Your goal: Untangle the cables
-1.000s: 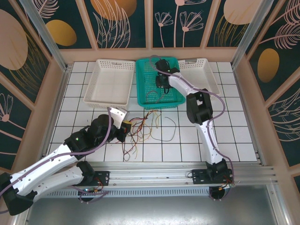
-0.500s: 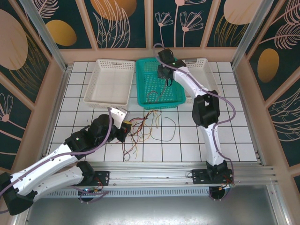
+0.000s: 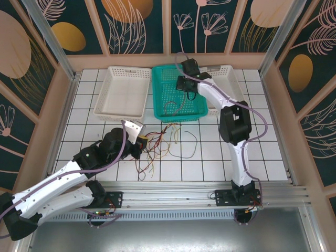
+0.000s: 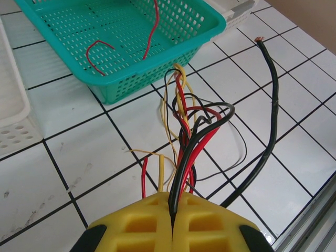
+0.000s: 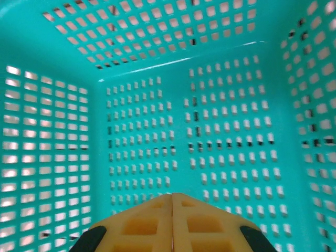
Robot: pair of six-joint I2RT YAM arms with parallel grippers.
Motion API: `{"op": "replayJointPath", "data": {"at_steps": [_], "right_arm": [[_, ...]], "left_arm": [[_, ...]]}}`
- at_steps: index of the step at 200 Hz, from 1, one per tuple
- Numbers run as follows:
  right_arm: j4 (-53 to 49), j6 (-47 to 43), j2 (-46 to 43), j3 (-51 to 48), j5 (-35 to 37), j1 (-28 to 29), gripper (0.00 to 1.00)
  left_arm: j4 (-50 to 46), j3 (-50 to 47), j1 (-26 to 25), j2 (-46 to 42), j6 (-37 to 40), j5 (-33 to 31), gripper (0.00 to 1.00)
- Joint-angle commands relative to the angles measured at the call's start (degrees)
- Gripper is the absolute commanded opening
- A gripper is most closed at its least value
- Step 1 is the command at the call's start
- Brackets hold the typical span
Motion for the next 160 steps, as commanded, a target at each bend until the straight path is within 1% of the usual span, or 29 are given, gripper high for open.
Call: {"op": "replayJointPath", "data": {"at_steps": [1, 10, 36, 48, 62, 89, 103, 124, 141, 160], "right_arm": [[3.9, 2.9, 2.4, 4.5, -8.0, -2.5, 0.0], [2.5, 2.0, 4.2, 7.3, -6.3, -2.6, 0.0], [-1.3, -0.7, 8.3, 15.7, 5.4, -2.1, 0.0], [-0.9, -2.0, 9.0, 17.2, 8.0, -1.9, 0.0], [-0.7, -5.0, 10.2, 19.1, 12.8, -0.7, 0.0], [-3.3, -10.1, 14.6, 23.6, 20.1, 2.0, 0.0], [-3.7, -10.3, 15.7, 22.6, 20.9, 2.6, 0.0], [-2.1, -10.4, 16.0, 18.0, 21.5, 3.0, 0.0], [-2.4, -9.9, 16.9, 16.4, 19.8, 3.2, 0.0], [-4.0, -9.6, 19.2, 16.9, 17.6, 3.2, 0.0]], "left_arm": [[1.7, -0.3, 0.1, 0.3, 1.1, -0.5, 0.0], [1.6, -0.3, 0.1, 0.4, 1.2, -0.5, 0.0], [1.6, -0.3, 0.1, 0.6, 1.1, -0.6, 0.0], [1.6, -0.3, 0.1, 0.6, 1.1, -0.7, 0.0], [1.5, -0.2, 0.1, 0.6, 1.1, -0.7, 0.0], [1.5, -0.3, 0.1, 0.6, 1.0, -0.8, 0.0], [1.5, -0.3, 0.1, 0.6, 1.1, -0.8, 0.0], [1.6, -0.4, 0.1, 0.8, 1.1, -0.7, 0.0], [1.6, -0.3, 0.2, 1.1, 1.2, -0.6, 0.0], [1.5, -0.3, 0.1, 1.4, 1.1, -0.5, 0.0]]}}
